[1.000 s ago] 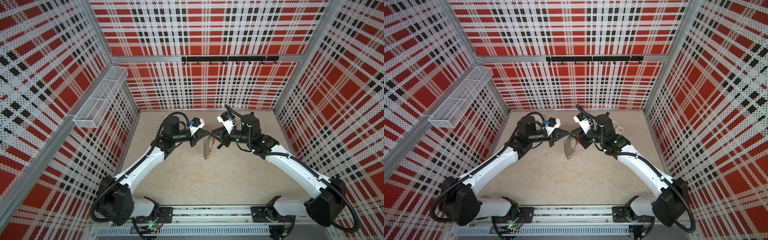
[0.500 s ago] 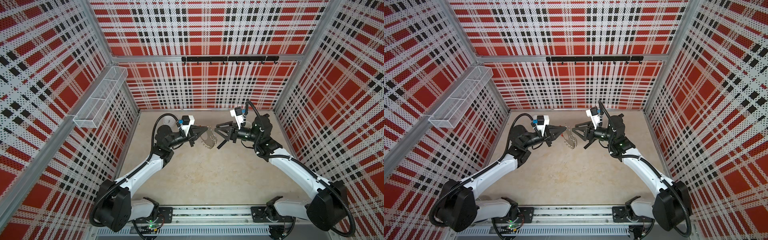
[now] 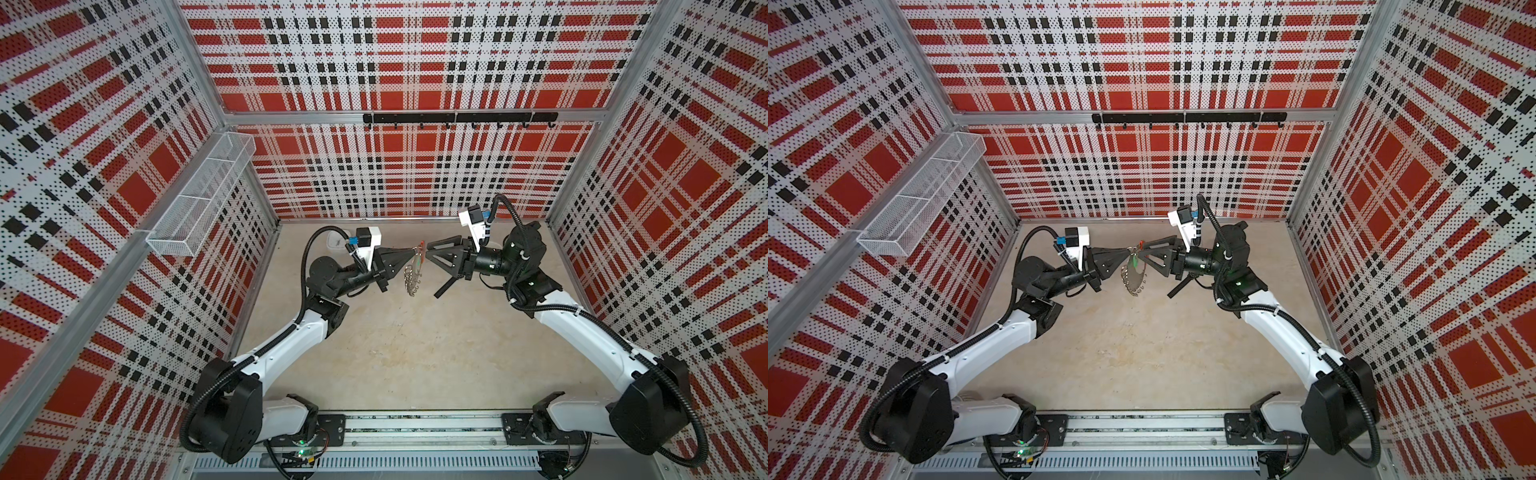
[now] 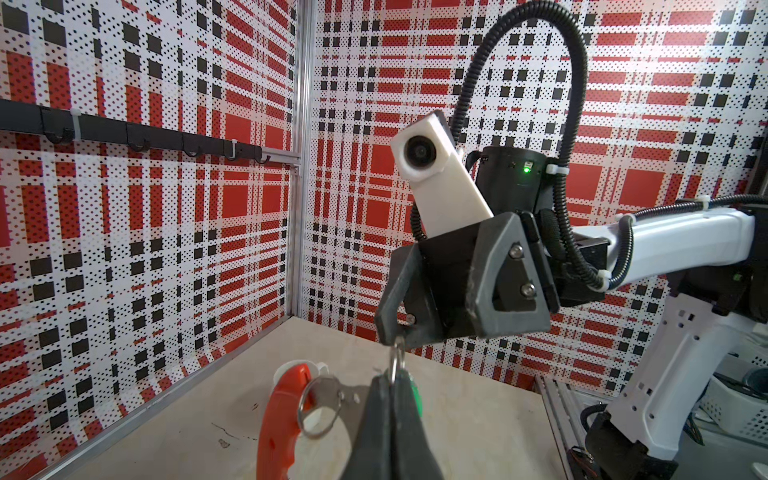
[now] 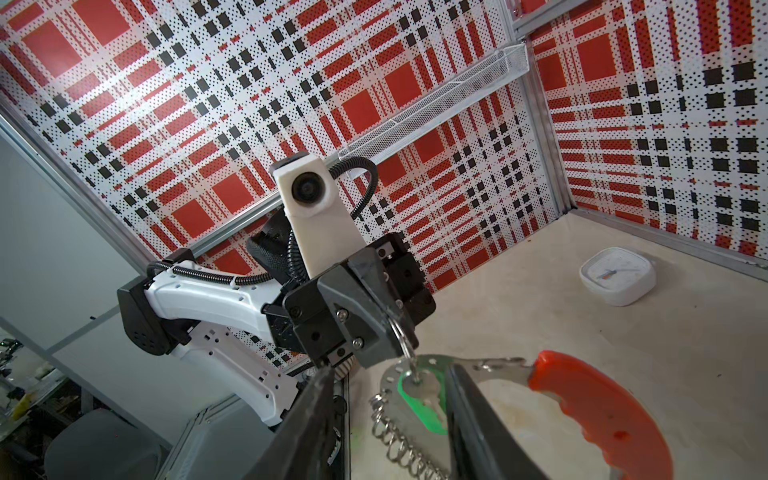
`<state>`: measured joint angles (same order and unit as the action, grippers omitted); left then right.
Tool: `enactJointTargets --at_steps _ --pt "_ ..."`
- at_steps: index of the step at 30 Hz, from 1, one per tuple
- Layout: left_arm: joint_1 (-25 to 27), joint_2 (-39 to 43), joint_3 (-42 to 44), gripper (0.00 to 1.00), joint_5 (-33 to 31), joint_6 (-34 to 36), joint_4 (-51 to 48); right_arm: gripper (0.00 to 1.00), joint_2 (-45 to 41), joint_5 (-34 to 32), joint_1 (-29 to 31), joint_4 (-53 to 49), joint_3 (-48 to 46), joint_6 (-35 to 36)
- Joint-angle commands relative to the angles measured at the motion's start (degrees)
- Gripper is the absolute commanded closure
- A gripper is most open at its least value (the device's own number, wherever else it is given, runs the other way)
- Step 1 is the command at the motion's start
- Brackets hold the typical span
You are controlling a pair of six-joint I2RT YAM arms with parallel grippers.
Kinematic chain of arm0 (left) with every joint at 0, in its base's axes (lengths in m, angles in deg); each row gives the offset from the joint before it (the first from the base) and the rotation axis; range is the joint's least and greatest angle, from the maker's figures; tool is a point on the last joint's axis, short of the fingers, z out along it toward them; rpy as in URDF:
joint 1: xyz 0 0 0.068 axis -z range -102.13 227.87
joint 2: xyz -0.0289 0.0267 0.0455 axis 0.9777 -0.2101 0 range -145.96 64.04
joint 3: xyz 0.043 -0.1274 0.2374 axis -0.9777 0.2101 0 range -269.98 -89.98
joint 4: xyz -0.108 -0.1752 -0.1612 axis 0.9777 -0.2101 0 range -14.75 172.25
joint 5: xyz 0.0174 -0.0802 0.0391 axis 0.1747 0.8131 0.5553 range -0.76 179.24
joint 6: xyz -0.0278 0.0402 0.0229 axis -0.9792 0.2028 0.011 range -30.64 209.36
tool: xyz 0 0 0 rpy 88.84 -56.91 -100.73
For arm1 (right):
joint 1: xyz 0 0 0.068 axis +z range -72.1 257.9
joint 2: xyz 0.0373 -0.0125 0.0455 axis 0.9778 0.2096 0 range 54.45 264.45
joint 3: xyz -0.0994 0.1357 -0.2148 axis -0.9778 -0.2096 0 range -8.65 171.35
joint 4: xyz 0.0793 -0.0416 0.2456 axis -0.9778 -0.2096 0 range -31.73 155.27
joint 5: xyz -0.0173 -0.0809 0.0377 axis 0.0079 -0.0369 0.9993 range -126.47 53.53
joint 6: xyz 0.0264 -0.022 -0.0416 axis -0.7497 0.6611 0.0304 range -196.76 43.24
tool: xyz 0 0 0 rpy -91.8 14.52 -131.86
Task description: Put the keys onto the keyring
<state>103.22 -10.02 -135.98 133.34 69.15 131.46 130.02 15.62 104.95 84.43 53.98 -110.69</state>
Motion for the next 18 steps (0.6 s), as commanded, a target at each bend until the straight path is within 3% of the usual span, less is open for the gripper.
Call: enactJointTargets --at_steps 1,11,18 --pt "0.5 -0.3 -0.9 1.00 -0.5 -0.7 3.2 0.56 0.8 -0.8 0.7 -1.8 1.9 1.8" --pt "0.8 -0.7 -1.5 1.00 -0.5 -2.2 3.3 0.72 1.6 -1.1 1.4 -3.9 3.4 5.1" --pt "0.8 -1.1 -2.1 1.00 -0.4 -2.3 3.3 0.96 1.0 -1.8 1.4 -4.6 3.1 5.6"
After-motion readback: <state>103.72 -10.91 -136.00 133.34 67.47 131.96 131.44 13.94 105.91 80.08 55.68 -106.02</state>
